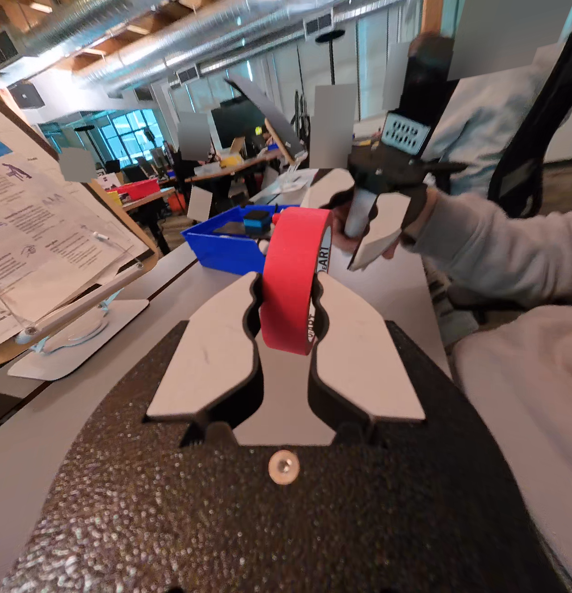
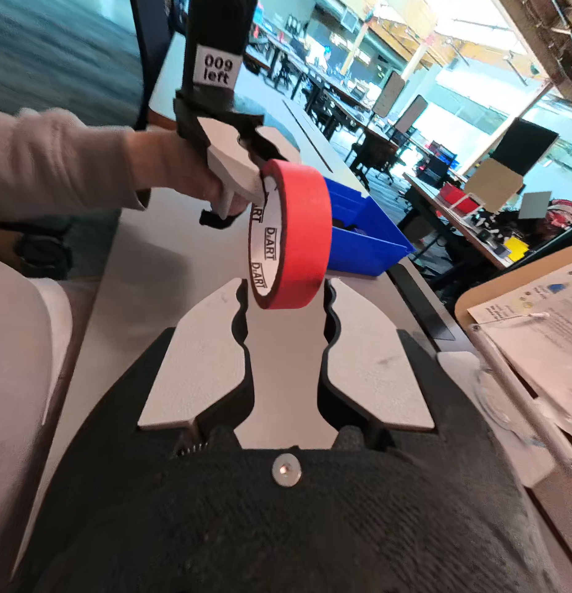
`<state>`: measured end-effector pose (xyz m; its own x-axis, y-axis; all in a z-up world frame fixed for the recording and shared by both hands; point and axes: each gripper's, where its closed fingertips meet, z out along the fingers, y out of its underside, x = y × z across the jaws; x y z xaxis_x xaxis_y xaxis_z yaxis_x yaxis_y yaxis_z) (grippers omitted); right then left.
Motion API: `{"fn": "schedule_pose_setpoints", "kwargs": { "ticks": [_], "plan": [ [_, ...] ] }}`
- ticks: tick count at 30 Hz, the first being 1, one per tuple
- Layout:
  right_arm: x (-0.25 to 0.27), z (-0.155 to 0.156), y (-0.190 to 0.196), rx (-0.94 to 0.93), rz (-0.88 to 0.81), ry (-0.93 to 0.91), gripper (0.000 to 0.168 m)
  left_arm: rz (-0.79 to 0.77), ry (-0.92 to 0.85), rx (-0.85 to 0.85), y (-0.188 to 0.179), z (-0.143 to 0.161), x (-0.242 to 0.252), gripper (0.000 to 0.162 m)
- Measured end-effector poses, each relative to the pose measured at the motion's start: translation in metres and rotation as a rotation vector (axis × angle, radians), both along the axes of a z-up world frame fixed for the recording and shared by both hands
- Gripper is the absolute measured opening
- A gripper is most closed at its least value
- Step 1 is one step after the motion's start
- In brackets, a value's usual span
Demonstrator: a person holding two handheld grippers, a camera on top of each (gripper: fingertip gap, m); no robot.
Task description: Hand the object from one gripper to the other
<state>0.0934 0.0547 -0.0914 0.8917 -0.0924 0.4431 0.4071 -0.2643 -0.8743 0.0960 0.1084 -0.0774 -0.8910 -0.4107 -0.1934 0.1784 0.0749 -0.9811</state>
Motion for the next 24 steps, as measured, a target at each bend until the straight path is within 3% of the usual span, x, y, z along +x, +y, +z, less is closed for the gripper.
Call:
{"fn": "schedule_pose_setpoints", "kwargs": {
  "ticks": [1,3,9,10,12,16,18,21,24],
  "plan": [
    [0.000,0.002,0.001,0.024,0.008,0.014,0.042,-0.021,0.007,-0.026,0.000,0.003,-0.002,0.029],
    [-0.001,0.006,0.004,0.062,0.027,0.021,0.030,-0.054,0.002,-0.047,-0.002,0.005,-0.006,0.029],
    [0.001,0.011,0.007,0.050,-0.015,-0.155,0.029,-0.069,0.023,-0.075,0.001,0.003,-0.006,0.033],
    [0.004,0.011,0.008,0.031,-0.054,-0.229,0.029,-0.080,0.045,-0.103,0.002,0.005,-0.007,0.037],
    [0.010,0.014,0.009,-0.002,-0.129,-0.438,0.028,-0.125,0.125,-0.168,0.001,0.011,-0.010,0.065],
    [0.015,0.005,0.011,-0.144,-0.192,-0.836,0.028,-0.134,0.340,-0.191,0.007,-0.003,0.001,0.099],
    [0.013,0.002,0.014,-0.161,-0.185,-0.944,0.028,-0.132,0.437,-0.214,0.010,-0.009,0.008,0.103],
    [0.004,0.000,0.019,-0.139,-0.139,-0.986,0.028,-0.075,0.450,-0.186,0.012,-0.021,0.018,0.106],
    [-0.002,0.002,0.023,-0.126,-0.129,-1.030,0.028,-0.120,0.472,-0.137,0.005,-0.029,0.011,0.117]
  ]
}}
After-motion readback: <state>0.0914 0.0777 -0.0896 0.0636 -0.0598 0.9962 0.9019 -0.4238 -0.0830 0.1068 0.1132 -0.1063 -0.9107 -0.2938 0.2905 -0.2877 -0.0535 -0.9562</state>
